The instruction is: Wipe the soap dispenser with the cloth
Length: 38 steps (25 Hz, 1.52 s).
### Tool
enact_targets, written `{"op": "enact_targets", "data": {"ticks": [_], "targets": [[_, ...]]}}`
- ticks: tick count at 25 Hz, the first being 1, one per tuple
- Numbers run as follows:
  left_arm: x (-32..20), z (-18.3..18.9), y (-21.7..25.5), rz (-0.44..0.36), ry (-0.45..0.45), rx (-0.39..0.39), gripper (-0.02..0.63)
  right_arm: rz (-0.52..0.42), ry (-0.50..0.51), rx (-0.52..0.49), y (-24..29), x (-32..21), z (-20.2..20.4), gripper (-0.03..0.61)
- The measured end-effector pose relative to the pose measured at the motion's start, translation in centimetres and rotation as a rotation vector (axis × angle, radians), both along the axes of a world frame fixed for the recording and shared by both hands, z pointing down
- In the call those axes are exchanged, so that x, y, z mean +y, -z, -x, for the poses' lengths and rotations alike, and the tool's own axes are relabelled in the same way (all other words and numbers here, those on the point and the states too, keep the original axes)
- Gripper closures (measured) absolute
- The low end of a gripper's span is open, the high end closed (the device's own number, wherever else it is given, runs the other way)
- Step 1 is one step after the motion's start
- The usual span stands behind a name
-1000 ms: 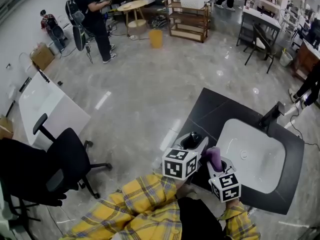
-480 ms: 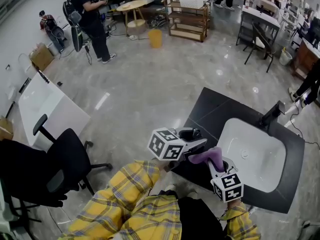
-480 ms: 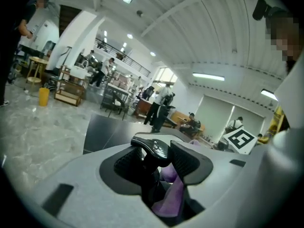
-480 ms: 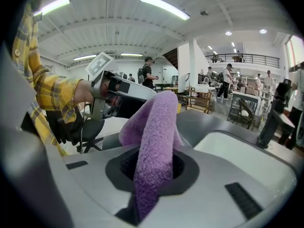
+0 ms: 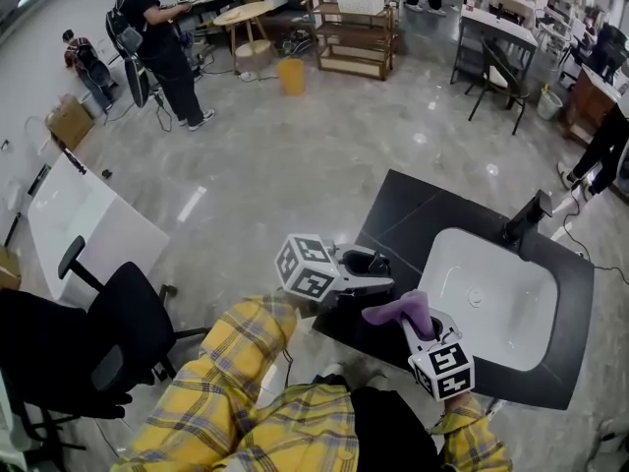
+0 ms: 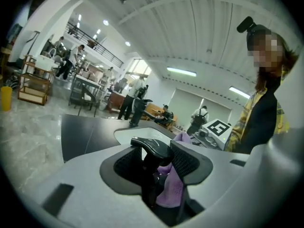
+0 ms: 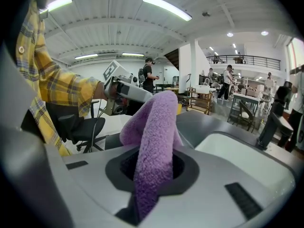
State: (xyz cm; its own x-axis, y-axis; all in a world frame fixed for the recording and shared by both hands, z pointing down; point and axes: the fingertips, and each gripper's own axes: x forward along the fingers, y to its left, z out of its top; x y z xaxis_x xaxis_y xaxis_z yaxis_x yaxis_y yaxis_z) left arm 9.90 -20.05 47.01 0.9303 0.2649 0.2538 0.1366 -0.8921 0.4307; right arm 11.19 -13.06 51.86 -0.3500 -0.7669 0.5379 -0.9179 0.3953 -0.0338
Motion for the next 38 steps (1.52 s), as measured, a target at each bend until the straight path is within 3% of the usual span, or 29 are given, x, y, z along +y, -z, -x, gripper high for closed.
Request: {"op": "enact_targets", "data": {"ticks": [10,19,25,29,33,38], "targets": [[1.0,-0.2,0.1,0.02,-0.215,0.054,0.436,0.016,-0.01,0.005,-0.2,0.8,-0.1,0.541],[1.3,-0.7,0.2,0.034,-0.311,0.071,0.436,0.022,-0.012,0.005,0.0,0.8,-0.5,0.541],[1.4,0.4,0.6,0.012,-0.219,0.108,0.391,0.024,-0.022,-0.016,0.2,0.6,-0.5,0.541],[1.4,1.2,1.5,0.012,-0.091,0.15,0.373,0.014,-0.004,-0.019,0.5,0.2,-0.5,0.541],[1.5,1.8,1.5,-0.017,0.029,0.117,0.365,-0.021,0.022,-0.004,1.4,-0.6,-0.7,0.541],[0.5,2.9,2.1,0.027,0.151,0.135,0.365,-0.051,0.049,-0.007,2.3,-1.8,-1.0,0.541]]}}
